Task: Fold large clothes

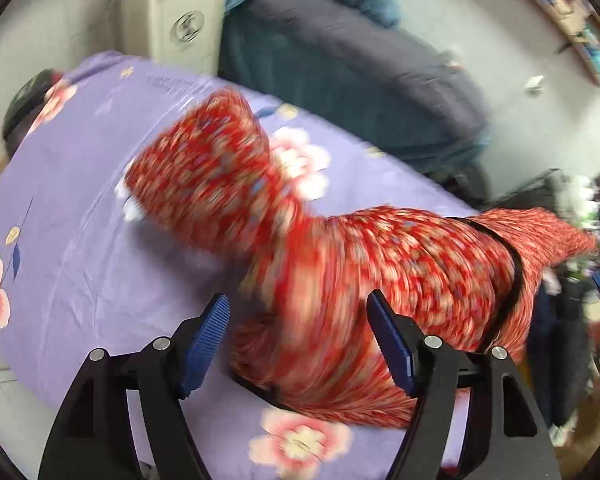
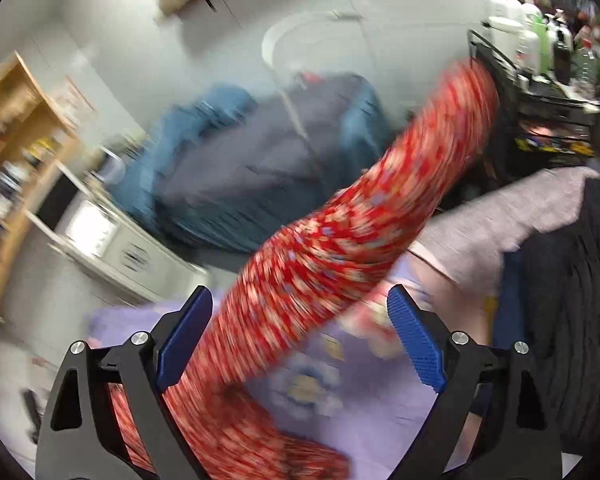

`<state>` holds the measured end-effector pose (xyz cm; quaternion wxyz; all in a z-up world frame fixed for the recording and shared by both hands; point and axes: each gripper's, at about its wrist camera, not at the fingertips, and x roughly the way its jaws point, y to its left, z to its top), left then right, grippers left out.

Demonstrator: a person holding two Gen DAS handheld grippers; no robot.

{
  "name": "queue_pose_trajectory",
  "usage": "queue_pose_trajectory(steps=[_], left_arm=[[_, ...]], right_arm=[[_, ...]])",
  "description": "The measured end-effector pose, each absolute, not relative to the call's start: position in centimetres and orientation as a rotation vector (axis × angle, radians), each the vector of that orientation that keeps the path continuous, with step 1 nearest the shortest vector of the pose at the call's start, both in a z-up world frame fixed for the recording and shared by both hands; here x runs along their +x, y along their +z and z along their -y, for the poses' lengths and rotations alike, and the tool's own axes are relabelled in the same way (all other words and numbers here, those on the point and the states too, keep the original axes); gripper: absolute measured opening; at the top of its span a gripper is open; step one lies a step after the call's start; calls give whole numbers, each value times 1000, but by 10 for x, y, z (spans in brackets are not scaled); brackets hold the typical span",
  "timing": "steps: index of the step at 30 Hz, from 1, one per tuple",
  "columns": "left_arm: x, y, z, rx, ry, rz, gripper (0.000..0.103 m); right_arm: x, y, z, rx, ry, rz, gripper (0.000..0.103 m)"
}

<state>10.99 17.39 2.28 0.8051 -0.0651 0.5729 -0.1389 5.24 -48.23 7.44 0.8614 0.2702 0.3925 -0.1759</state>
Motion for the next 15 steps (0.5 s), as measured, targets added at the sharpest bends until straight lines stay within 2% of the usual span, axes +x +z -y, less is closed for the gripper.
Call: queue_pose_trajectory(steps=[4, 6, 11, 15], left_arm=[[91, -16, -193, -142, -209, -1208, 76], [70, -31, -206, -181, -181, -1197, 87], [33, -60, -232, -186, -168, -1203, 89], [20, -65, -220, -82, -236, -1150, 89]], right_arm=[[22, -7, 461, 689, -285, -967, 88], [3, -41, 446, 726, -218, -1024, 88], [-26, -101, 414, 727, -105, -1128, 88], [-23, -113, 389, 636, 8, -1135, 88]])
